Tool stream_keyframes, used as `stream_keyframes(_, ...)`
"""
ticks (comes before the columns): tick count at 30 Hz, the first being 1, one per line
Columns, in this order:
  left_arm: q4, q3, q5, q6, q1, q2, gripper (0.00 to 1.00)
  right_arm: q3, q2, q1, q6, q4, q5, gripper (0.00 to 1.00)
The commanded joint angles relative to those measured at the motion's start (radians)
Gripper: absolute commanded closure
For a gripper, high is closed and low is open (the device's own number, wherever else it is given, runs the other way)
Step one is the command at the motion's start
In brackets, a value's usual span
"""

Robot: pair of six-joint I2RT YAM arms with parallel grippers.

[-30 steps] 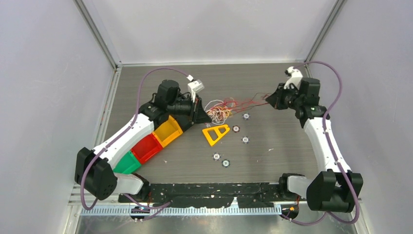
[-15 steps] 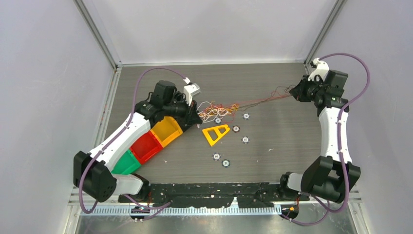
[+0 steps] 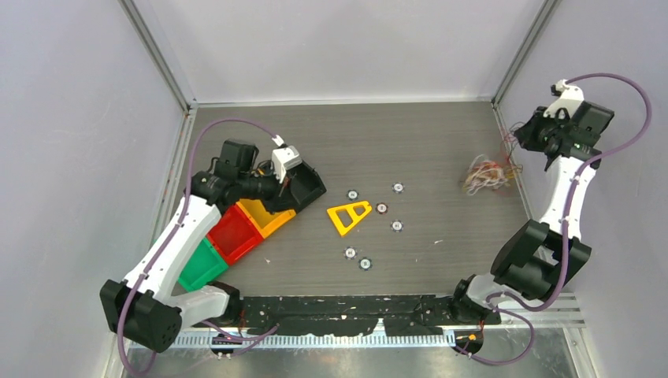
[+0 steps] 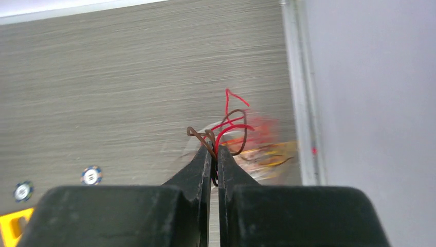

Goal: Untangle the cables

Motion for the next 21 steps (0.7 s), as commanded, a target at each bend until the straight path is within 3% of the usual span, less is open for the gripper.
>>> stream_keyframes(1, 0.118, 0.017, 0.084, -0.069, -0.05, -0.012, 1.0, 0.014, 0.009, 0.044, -0.012, -0.067, -0.248, 0.95)
stream_keyframes(2, 0.133, 0.033, 0.09, -0.072, -0.069, 0.0, 0.98, 0.014, 0.004, 0.048, -0.006, -0.08, -0.297, 0.95)
stream_keyframes(6, 0.216, 0.092, 0.102, -0.125, -0.106, 0.059, 0.74, 0.062, -0.043, 0.114, -0.008, -0.21, -0.513, 0.94)
stream_keyframes(9, 0.24, 0.144, 0.116, -0.153, -0.114, 0.098, 0.64, 0.133, -0.092, 0.19, 0.014, -0.261, -0.615, 0.95)
stream_keyframes(15, 0.31, 0.15, 0.104, -0.198, -0.117, 0.098, 0.44, 0.142, -0.231, 0.22, 0.367, 0.077, -0.719, 0.95)
stream_keyframes(17, 0.307, 0.149, 0.079, -0.182, -0.117, 0.101, 0.43, 0.146, -0.237, 0.221, 0.342, 0.055, -0.674, 0.95)
stream_keyframes(21, 0.296, 0.14, 0.032, -0.139, -0.129, 0.125, 0.42, 0.117, -0.175, 0.224, 0.041, -0.247, -0.51, 0.95)
